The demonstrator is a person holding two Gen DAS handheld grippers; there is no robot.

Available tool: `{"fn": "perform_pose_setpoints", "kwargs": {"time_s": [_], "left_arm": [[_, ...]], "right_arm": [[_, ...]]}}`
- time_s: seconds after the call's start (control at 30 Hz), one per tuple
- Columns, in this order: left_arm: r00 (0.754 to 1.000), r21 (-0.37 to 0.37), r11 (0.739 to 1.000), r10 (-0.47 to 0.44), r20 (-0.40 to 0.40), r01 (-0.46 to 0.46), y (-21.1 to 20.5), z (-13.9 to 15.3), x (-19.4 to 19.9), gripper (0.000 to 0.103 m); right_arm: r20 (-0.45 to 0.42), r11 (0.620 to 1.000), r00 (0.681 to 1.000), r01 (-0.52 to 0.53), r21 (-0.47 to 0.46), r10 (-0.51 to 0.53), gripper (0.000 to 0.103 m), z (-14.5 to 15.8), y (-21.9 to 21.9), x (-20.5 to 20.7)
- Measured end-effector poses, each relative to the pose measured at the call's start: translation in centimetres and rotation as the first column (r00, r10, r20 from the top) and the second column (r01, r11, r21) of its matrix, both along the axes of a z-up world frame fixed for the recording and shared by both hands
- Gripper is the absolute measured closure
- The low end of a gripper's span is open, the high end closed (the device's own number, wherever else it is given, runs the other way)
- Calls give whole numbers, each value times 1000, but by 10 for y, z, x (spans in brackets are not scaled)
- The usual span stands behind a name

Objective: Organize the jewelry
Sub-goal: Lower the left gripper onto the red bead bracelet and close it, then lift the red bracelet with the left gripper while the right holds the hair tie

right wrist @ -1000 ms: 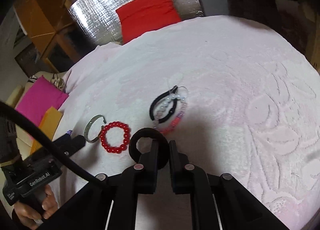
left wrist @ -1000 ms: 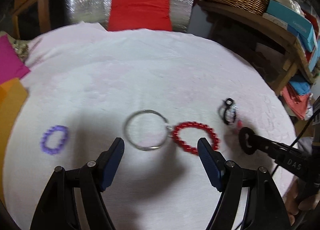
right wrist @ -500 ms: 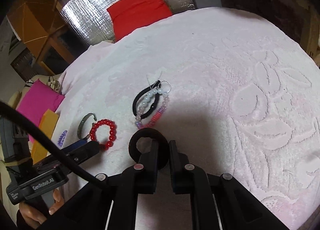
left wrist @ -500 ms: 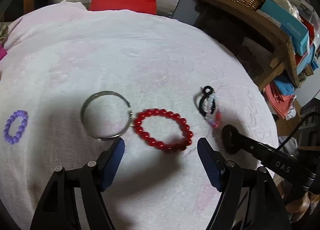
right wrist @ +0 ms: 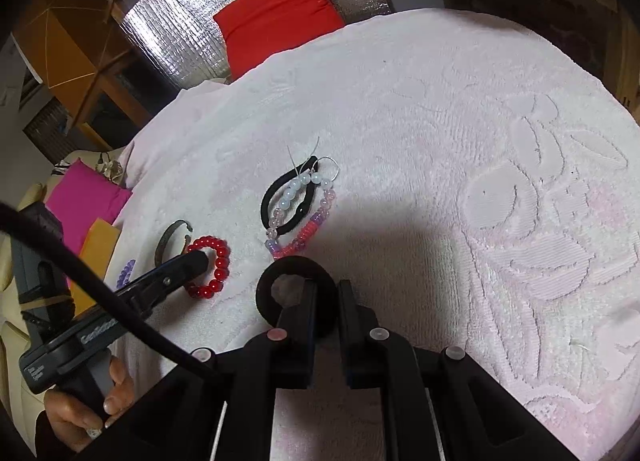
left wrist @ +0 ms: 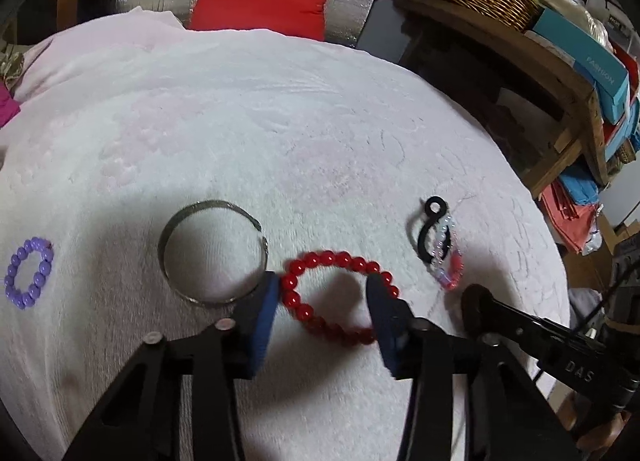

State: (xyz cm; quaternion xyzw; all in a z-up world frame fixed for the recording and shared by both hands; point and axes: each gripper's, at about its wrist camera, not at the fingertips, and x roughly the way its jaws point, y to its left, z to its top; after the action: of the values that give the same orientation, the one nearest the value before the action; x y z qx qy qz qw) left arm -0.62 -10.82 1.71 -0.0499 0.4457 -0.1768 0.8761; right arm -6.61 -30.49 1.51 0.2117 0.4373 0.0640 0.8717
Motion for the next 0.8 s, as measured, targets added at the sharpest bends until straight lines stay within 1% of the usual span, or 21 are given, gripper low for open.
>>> {"fn": "perform_pose_setpoints", "kwargs": {"time_s": [0.07, 0.17, 0.33, 0.4, 0.6, 0.8], "left_arm": [[1000, 21, 1000, -4, 15, 3, -2, 0, 0, 70], [999, 51, 998, -21, 31, 19, -6, 0, -2, 80], [997, 89, 994, -68, 43, 64, -14, -1, -6, 89], [995, 119, 989, -91, 49, 85, -16, -1, -9, 89], [990, 158, 980, -129, 53, 119, -16, 1, -20, 89], [987, 212, 970, -141, 81, 121, -12, 6, -31, 89]], "right_arm": [[0, 1000, 1000, 0, -1, 0, 91, 0, 0, 0], [-1, 1000, 1000, 2, 0, -2, 91, 0, 0, 0], [-1, 1000, 1000, 3, -6, -3, 91, -1, 2, 1], [0, 1000, 1000, 3, -6, -3, 91, -1, 2, 1], [2, 1000, 1000, 3, -8, -2, 91, -2, 1, 2], [4, 1000, 1000, 8, -22, -8, 91, -1, 4, 1]]}}
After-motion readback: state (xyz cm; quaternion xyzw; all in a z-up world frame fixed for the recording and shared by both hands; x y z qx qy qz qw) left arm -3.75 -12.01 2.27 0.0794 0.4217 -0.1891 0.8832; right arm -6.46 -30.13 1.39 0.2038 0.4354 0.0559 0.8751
